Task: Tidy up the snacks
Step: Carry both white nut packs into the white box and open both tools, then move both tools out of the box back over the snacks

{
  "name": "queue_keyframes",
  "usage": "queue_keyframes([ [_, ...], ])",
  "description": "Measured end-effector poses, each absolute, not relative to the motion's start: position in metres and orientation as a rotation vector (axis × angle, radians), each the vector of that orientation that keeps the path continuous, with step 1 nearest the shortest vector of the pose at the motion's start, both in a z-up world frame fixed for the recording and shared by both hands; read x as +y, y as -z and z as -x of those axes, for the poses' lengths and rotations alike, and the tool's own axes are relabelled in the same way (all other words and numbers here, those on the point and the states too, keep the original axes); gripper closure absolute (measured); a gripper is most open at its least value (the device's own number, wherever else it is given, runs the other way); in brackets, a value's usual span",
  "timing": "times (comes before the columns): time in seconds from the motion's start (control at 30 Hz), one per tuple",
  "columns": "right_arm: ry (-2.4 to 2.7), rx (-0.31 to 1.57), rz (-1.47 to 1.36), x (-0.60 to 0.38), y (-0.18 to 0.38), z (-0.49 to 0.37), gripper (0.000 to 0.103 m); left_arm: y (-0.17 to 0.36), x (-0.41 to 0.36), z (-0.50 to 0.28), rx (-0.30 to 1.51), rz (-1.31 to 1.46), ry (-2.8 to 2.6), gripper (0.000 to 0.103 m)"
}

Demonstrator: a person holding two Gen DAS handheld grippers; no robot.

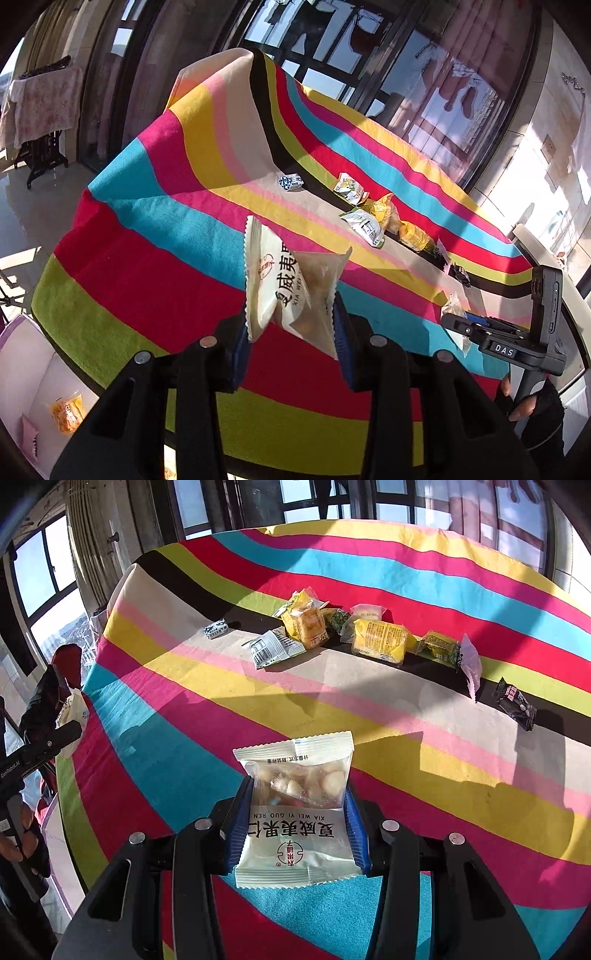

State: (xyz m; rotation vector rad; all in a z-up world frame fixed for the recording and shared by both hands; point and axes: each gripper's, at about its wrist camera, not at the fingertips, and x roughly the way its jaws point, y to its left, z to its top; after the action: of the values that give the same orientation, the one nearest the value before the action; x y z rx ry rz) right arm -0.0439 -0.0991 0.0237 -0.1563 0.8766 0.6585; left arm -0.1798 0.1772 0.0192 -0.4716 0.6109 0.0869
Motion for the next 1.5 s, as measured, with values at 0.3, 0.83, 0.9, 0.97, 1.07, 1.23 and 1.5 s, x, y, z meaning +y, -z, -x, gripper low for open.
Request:
queue_keyframes([
  [0.3, -0.874, 0.886, 0.203, -0.022, -0.030, 0.098, 0.057, -0.005, 0.225, 0.286, 0.582, 0.510, -0.264, 0.064],
  [0.83, -1.289, 0.868, 0.619, 0.115, -0.007, 0.258, 0.057, 0.052, 0.270, 0.368, 0.699, 0.596, -0.493, 0.063],
  [0.9, -1.300, 0.871, 0.669, 0.125, 0.001, 0.268, 0.057, 0.059, 0.275, 0.374, 0.715, 0.606, -0.509, 0.062],
  [0.97, -1.307, 0.873, 0.702, 0.133, 0.007, 0.276, 0.057, 0.065, 0.280, 0.380, 0.731, 0.616, -0.531, 0.062],
  [1.07, -1.338, 0.867, 0.703, 0.139, 0.009, 0.286, 0.056, 0.069, 0.286, 0.385, 0.742, 0.631, -0.550, 0.058],
  [1.23, -1.356, 0.842, 0.659, 0.137, 0.007, 0.287, 0.029, 0.068, 0.294, 0.390, 0.751, 0.642, -0.605, 0.019],
  [1.5, -1.296, 0.802, 0.610, 0.108, -0.011, 0.266, 0.026, 0.059, 0.301, 0.390, 0.718, 0.681, -0.646, 0.008],
])
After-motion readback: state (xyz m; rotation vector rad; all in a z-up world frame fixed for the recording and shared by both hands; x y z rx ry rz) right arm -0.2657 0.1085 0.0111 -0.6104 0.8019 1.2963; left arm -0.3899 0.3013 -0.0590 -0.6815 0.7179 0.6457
